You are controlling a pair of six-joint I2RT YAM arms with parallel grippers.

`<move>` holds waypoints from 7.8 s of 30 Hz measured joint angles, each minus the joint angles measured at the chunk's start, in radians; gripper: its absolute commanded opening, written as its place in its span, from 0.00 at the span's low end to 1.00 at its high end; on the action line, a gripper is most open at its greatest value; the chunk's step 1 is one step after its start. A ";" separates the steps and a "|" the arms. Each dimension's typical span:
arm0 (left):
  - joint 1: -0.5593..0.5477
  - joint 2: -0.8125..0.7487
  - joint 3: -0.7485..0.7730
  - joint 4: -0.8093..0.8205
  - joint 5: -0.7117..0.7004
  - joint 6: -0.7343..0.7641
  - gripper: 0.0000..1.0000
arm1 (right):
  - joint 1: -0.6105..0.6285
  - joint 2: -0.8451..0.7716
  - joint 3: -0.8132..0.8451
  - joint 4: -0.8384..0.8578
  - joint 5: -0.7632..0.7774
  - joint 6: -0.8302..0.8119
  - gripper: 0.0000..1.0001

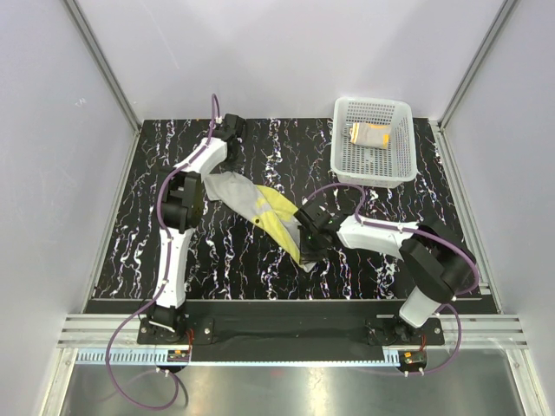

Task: Roll the towels
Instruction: Flatten the towel, then fold the towel

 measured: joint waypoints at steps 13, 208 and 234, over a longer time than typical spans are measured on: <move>0.000 -0.290 -0.230 -0.058 -0.053 -0.013 0.11 | 0.019 -0.139 0.046 -0.155 0.104 -0.004 0.00; 0.329 -0.761 -1.168 0.493 0.308 -0.311 0.54 | -0.509 0.156 0.043 0.383 -0.096 -0.095 0.13; 0.274 -0.835 -1.215 0.360 0.215 -0.289 0.00 | -0.509 0.084 0.015 0.276 -0.103 -0.117 0.00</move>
